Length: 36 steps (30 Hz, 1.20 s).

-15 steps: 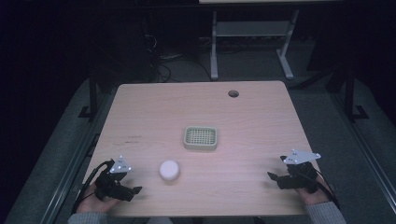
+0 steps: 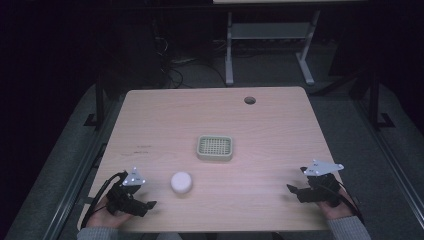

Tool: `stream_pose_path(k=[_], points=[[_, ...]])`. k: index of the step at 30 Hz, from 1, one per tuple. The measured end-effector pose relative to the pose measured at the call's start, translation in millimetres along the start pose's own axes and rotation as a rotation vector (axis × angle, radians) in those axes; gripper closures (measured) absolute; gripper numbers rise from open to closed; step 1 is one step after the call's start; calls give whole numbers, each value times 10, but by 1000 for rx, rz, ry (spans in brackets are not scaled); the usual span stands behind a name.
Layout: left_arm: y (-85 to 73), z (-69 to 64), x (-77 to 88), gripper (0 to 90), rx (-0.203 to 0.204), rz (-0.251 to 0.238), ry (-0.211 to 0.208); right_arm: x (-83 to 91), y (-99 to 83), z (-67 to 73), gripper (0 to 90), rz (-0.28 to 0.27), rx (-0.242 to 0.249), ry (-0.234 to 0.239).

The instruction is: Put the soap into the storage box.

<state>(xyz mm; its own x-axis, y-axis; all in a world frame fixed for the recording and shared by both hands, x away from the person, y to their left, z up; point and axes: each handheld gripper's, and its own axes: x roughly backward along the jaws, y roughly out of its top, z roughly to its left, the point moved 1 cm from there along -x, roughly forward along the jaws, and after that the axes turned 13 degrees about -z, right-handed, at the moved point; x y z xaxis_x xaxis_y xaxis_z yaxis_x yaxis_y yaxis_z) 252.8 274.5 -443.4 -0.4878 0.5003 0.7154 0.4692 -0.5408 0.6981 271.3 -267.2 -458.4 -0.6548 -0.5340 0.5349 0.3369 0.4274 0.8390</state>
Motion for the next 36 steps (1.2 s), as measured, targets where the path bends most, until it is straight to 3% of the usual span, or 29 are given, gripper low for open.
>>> stream_pose_path(k=[18,23,29,31,32,36], points=[[105,-83,-36,158,-13,14,-25,-18,30,52,213,10,39,10],[167,-105,-55,158,-34,24,-27,-9,33,73,213,3,15,11],[241,-127,-50,158,-49,28,-34,-10,43,90,212,-2,14,17],[268,-133,-56,159,-54,37,-40,-11,36,73,212,4,35,17],[284,-131,-61,159,-61,45,-48,-12,38,87,212,-1,14,17],[328,-148,-82,158,-67,53,-53,-9,38,87,212,0,14,16]])
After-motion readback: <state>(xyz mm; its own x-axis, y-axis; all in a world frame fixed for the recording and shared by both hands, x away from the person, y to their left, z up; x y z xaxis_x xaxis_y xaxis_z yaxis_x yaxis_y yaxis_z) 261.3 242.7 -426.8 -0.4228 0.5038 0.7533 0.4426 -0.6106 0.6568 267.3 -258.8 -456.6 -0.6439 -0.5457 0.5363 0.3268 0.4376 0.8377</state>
